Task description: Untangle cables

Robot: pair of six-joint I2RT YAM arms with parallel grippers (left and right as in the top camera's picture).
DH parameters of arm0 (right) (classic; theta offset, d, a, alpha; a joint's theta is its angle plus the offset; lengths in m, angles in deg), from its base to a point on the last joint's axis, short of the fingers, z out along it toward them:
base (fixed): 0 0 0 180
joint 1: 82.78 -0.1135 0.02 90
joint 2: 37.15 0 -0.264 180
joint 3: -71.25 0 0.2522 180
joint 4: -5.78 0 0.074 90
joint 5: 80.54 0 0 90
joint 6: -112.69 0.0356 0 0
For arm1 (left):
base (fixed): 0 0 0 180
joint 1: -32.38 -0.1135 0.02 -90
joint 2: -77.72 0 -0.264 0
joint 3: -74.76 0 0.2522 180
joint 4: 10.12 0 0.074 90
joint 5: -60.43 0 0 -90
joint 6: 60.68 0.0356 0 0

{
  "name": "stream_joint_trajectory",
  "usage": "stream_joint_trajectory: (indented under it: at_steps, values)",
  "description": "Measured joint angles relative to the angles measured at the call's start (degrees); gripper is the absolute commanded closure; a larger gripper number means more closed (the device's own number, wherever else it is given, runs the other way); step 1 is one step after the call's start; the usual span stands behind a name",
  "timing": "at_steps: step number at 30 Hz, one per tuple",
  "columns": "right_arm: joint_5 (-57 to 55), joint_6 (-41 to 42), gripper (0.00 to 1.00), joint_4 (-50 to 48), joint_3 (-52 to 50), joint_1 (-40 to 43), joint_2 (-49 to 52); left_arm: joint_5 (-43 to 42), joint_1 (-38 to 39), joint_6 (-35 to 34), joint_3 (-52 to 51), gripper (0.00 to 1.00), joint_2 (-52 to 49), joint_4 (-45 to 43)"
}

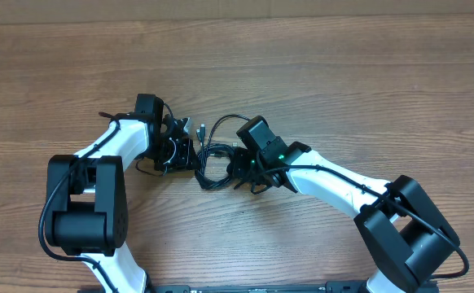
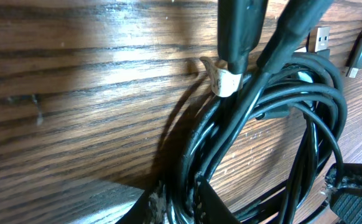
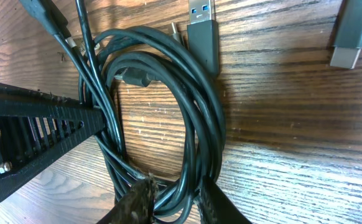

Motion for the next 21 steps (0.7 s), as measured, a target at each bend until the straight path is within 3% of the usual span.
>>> stream_joint_trajectory:
  at_steps: [13, 19, 21]
  values:
    - [-0.04, 0.00, 0.80, -0.02, 0.00, -0.02, 0.00, -0.26, 0.00, 0.00, 0.00, 0.81, 0.00, 0.00]
    - [-0.07, 0.02, 0.80, -0.02, 0.00, -0.02, 0.00, -0.02, 0.00, -0.22, -0.04, 0.96, -0.11, -0.24]
    - [-0.07, -0.02, 0.80, -0.13, 0.00, 0.00, 0.00, -0.07, 0.00, -0.17, -0.04, 0.96, -0.11, -0.26]
